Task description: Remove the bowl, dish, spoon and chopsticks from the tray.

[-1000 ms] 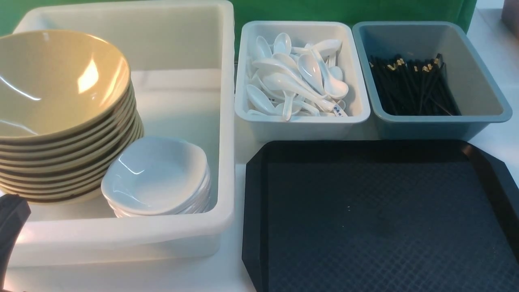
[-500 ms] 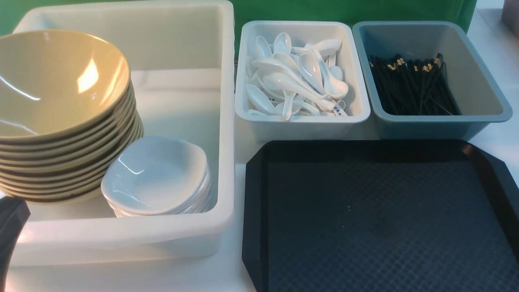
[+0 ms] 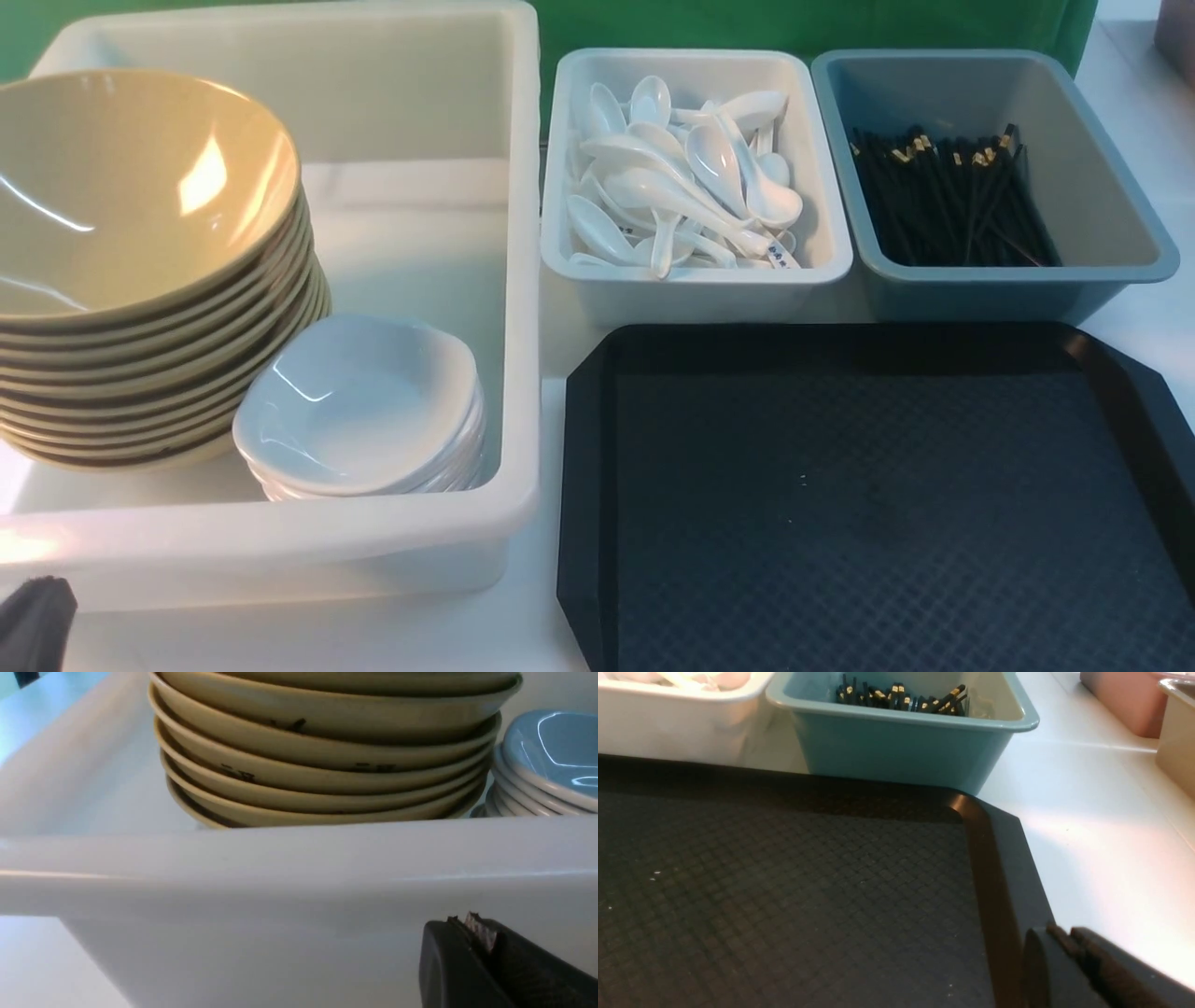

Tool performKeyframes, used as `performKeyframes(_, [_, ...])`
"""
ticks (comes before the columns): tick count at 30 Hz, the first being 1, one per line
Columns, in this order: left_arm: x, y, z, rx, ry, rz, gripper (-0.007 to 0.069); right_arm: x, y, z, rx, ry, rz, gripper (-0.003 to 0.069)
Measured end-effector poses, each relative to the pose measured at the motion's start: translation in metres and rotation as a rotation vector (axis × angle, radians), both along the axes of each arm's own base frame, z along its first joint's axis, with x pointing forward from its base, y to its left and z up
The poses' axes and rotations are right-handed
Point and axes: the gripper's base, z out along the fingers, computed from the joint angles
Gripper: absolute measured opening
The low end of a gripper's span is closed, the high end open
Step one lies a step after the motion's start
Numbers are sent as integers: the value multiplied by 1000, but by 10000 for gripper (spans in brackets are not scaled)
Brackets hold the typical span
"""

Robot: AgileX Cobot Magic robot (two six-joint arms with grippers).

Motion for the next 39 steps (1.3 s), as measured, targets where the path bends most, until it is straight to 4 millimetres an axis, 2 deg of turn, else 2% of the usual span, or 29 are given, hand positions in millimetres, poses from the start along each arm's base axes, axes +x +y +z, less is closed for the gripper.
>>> performKeyframes(8, [0,-4,0,-19,2,-65,-11,0,0,0,0,0,0,95])
performKeyframes(39, [0,-3,0,-72,2,-24,-11,0,0,0,0,0,0,98])
